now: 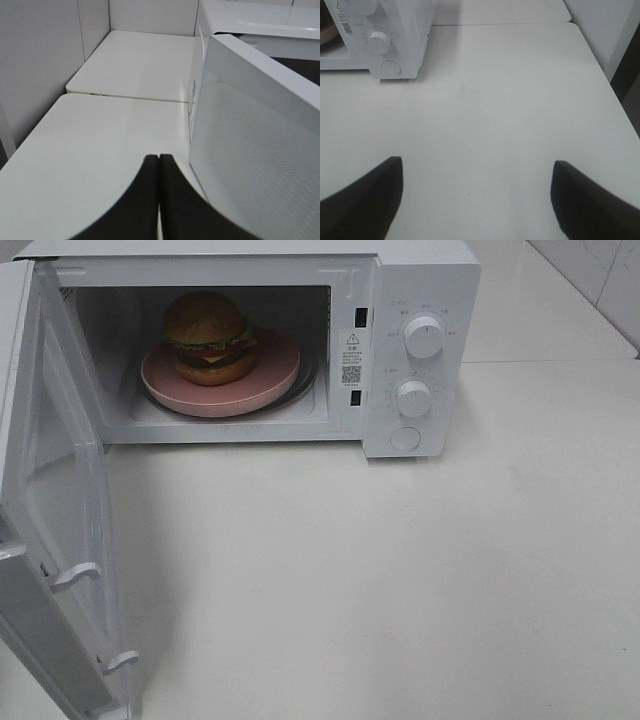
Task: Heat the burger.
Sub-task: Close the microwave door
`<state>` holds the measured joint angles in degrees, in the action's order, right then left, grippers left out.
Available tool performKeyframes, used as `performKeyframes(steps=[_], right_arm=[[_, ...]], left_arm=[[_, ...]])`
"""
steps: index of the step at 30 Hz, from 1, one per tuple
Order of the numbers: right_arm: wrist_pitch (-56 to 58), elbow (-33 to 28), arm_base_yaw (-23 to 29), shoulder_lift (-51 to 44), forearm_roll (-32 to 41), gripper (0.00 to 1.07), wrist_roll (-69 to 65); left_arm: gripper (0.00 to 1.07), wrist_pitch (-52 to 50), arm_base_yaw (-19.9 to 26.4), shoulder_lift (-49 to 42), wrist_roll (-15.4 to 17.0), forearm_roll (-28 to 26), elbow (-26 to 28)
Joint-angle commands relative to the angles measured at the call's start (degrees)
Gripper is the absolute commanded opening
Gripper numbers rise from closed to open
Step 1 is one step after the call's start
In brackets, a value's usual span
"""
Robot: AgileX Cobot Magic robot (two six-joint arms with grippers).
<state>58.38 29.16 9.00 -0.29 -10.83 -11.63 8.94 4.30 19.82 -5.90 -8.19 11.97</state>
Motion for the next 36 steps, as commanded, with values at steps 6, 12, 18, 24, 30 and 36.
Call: performKeyframes(steps=[6, 12, 18, 24, 30, 36], right_arm=[[-0.63, -0.29, -0.46, -1.43, -0.34, 0.75, 0.69], [-0.63, -0.29, -0.46, -1.43, -0.34, 0.75, 0.69], [-0.63, -0.29, -0.46, -1.43, -0.34, 0.75, 0.69], [-0.63, -0.29, -0.46, -1.43, -0.34, 0.75, 0.69], [-0.63, -0.29, -0.46, -1.43, -0.34, 0.75, 0.69], [-0.63, -0.29, -0.46, -1.43, -0.34, 0.75, 0.69]], left_arm=[[0.00, -10.03, -0.34, 0.97, 1.78, -1.89, -4.18], [0.00, -11.63, -0.34, 8.31, 2.52, -2.06, -4.18], [0.00, -18.22, -0.34, 19.60, 3.27, -2.01, -4.18], [0.00, -24.98, -0.34, 26.87, 6.25, 0.34, -4.18], [0.00, -31.28, -0.34, 32.09, 14.04, 9.74, -4.18], [0.00, -40.85, -0.34, 39.08, 25.38, 24.87, -4.18]])
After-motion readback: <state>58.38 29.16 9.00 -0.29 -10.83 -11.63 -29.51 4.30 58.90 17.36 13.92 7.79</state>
